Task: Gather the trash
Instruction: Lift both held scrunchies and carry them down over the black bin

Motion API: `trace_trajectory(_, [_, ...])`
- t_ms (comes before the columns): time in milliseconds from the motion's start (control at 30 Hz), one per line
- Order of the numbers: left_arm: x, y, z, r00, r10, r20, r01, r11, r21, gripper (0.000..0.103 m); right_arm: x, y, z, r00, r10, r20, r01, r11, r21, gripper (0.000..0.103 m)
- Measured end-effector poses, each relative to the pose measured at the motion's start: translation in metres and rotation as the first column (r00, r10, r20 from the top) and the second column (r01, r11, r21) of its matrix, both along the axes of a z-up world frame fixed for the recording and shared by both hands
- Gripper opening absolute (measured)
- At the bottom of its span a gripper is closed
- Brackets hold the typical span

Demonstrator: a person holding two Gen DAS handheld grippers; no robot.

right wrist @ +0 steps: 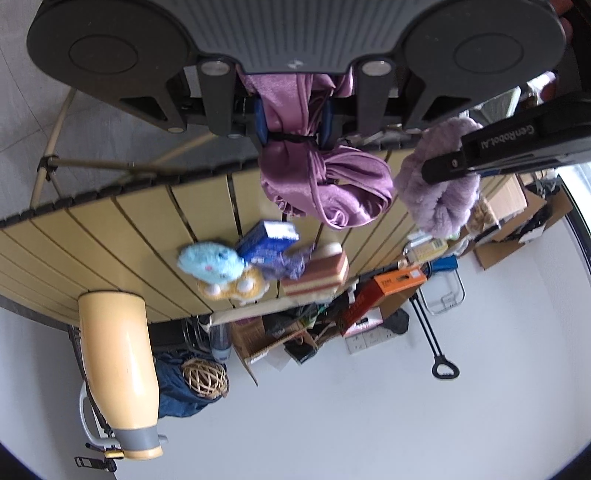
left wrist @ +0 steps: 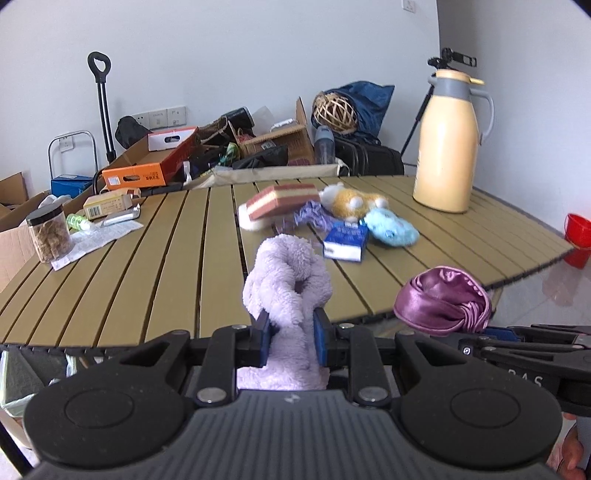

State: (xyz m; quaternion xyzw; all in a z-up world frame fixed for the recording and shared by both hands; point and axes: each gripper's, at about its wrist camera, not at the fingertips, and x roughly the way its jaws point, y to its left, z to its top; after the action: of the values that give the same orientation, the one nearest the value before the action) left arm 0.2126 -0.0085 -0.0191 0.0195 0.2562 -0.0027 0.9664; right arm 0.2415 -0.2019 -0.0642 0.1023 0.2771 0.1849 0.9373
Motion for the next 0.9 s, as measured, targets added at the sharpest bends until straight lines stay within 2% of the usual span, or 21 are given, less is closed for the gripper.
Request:
trace_trajectory(500, [-0.034,-0.001,-0.055,0.985,-0.021,-0.172,0.021,1.000,0.002,0.023,-0.034,0.003,-0.053,0.987,0.025,-0.158,-0.034,0.998,-0.056,0.027])
trace_trajectory(900, [-0.026,0.007,-0.102,0.940,-0.012,-0.341,-0.002,0.999,-0.039,0.023,-0.038,0.011,-0.090,0.960,0.027,-0.277,-0.058,0.993,-0.104,0.027])
